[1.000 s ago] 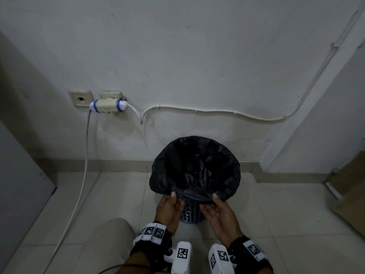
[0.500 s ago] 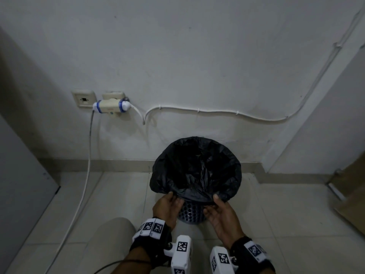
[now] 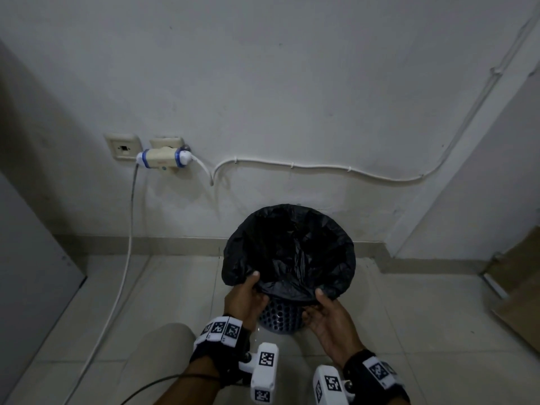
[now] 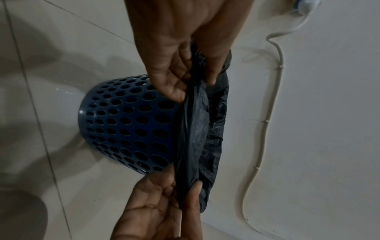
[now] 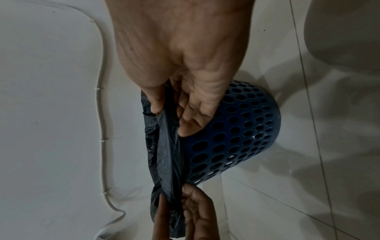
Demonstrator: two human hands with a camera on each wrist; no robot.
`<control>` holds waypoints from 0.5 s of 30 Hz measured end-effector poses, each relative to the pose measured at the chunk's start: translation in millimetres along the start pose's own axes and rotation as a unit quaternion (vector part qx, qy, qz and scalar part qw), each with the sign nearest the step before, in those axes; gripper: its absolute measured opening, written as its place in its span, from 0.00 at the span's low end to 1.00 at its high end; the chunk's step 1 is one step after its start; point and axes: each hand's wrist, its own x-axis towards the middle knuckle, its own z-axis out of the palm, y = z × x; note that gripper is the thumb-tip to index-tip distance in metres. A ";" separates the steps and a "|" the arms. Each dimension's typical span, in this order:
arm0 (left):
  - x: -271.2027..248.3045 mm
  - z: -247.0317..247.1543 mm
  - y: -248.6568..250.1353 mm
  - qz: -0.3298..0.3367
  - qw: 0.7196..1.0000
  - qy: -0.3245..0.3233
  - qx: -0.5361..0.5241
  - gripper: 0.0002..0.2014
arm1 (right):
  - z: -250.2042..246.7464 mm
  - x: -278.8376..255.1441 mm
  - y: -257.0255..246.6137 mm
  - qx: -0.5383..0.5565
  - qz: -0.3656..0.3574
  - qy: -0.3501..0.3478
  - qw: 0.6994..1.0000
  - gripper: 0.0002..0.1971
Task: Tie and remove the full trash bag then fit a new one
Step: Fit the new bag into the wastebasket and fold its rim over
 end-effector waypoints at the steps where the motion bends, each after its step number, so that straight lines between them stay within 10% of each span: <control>1: -1.3 0.3 -0.9 -0.009 1.000 -0.009 -0.002 0.12 | -0.9 1.3 -3.2 -0.001 0.000 0.005 1.000 0.35; 4: -3.8 -0.1 -7.1 -0.021 0.999 -0.024 -0.006 0.15 | 0.2 2.6 -11.7 0.015 0.004 0.010 1.000 0.48; 8: -9.1 10.4 -11.7 -0.014 0.999 -0.028 -0.037 0.16 | 6.2 -4.3 -10.4 0.049 0.059 0.013 0.997 0.27; 15: -23.4 8.8 -17.3 -0.012 0.997 -0.072 -0.039 0.14 | 11.8 -5.8 3.3 -0.014 0.002 0.014 1.000 0.23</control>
